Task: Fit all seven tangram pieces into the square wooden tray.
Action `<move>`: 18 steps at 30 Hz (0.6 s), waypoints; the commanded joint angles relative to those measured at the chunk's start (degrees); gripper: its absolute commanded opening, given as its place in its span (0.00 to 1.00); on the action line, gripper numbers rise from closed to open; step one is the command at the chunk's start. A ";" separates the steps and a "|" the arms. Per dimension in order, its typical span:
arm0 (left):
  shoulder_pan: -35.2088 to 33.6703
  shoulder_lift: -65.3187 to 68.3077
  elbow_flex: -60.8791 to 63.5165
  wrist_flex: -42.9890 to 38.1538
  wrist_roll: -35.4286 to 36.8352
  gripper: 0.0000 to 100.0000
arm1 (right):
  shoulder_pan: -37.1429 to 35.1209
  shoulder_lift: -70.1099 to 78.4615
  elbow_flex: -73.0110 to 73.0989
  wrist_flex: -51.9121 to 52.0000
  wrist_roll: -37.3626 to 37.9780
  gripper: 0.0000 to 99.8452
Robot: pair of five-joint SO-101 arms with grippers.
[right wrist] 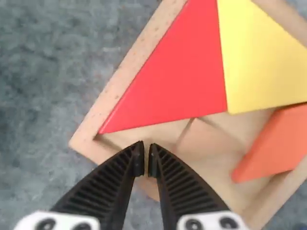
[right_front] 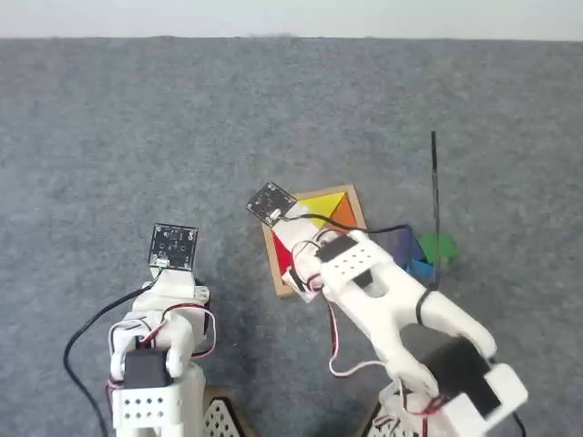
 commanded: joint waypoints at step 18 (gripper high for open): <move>0.26 -0.97 -0.57 0.18 -0.09 0.02 | 11.03 1.80 -8.26 -1.10 1.32 0.04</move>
